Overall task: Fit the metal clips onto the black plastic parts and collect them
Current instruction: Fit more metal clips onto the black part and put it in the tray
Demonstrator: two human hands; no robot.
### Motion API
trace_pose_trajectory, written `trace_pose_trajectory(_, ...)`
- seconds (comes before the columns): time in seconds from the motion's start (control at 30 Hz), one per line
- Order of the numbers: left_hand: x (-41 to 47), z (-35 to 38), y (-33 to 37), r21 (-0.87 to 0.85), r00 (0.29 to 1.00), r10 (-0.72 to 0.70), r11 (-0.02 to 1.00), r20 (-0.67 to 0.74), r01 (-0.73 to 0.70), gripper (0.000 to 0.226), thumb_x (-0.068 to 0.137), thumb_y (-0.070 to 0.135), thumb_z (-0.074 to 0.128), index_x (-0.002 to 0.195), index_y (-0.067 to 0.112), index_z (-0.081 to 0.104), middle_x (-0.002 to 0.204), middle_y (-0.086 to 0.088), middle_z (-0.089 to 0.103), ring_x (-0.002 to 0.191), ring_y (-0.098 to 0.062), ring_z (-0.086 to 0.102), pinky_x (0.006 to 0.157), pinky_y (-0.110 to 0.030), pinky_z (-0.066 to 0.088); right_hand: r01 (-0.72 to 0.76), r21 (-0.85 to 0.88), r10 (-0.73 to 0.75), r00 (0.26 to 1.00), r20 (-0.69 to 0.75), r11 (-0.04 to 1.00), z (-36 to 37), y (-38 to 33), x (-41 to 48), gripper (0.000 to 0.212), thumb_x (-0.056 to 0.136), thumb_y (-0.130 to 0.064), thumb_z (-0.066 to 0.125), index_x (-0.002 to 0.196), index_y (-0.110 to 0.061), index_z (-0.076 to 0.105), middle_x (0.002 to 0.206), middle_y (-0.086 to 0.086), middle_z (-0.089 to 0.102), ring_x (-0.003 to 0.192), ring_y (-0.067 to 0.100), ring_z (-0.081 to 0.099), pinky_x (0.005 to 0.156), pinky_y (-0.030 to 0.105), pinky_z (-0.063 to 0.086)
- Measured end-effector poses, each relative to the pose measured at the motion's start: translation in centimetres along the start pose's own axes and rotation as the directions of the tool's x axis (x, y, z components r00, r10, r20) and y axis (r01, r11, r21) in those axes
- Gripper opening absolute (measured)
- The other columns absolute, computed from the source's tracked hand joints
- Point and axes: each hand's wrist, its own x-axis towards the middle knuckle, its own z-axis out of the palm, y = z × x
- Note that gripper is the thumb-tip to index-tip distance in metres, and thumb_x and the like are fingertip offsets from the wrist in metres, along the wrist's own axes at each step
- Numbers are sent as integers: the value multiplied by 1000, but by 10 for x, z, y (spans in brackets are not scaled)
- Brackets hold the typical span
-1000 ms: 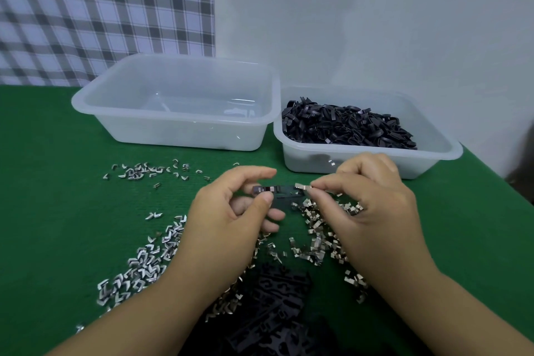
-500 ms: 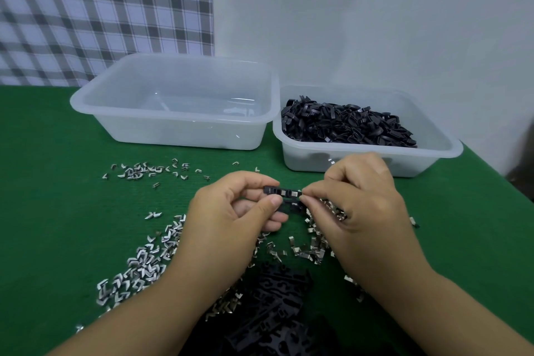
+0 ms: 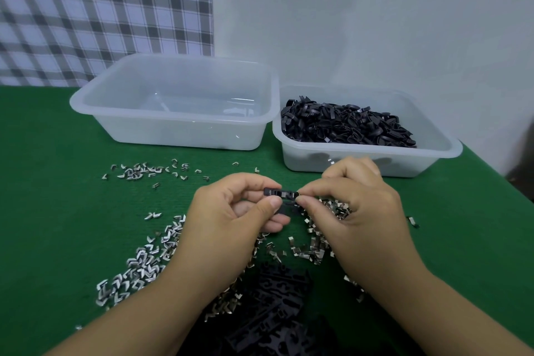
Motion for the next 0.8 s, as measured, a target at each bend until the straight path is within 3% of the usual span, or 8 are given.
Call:
trace_pose_trajectory(0.23, -1, 1, -1, -19, 1000, 5, 1000, -18, -5, 31, 80, -8, 65, 79, 21, 75, 73, -6, 74, 65, -20, 73, 59, -18, 56, -210, 120, 195, 973, 127, 970, -1, -2, 3, 11, 75, -17, 74, 72, -26, 68, 73, -12, 52, 84, 9, 48, 72, 12, 34)
trace_pose_trajectory(0.33, -1, 1, -1, -13, 1000, 9, 1000, -17, -9, 31, 81, -9, 64, 80, 20, 74, 75, -7, 74, 67, -20, 73, 60, -18, 56, -194, 71, 184, 975, 127, 978, -2, -3, 4, 9, 75, -19, 74, 72, -26, 68, 74, -11, 52, 85, 8, 47, 72, 11, 33)
trace_pose_trajectory(0.47, -1, 1, 0, 24, 999, 30, 999, -23, -29, 28, 81, -8, 64, 88, 18, 69, 71, -6, 73, 65, -18, 73, 59, -17, 55, -248, 142, 228, 963, 142, 958, -3, -6, 4, 12, 75, -18, 72, 69, -27, 67, 71, -10, 52, 84, 9, 49, 72, 15, 35)
trace_pose_trajectory(0.6, -1, 1, 0, -6, 999, 25, 1000, -40, -25, 28, 79, -9, 66, 78, 18, 73, 71, -9, 73, 65, -19, 73, 58, -18, 56, -304, 169, 276, 946, 173, 938, -4, -7, 7, 17, 77, -18, 69, 66, -29, 64, 70, -10, 50, 82, 11, 50, 72, 19, 37)
trace_pose_trajectory(0.8, -2, 2, 2, 19, 995, 79, 997, -61, -78, 34, 79, -11, 65, 80, 22, 73, 70, -2, 73, 64, -16, 73, 59, -15, 54, -287, 157, 258, 948, 186, 945, -2, -12, 8, 18, 79, -18, 67, 66, -30, 62, 70, -10, 48, 81, 10, 49, 70, 17, 34)
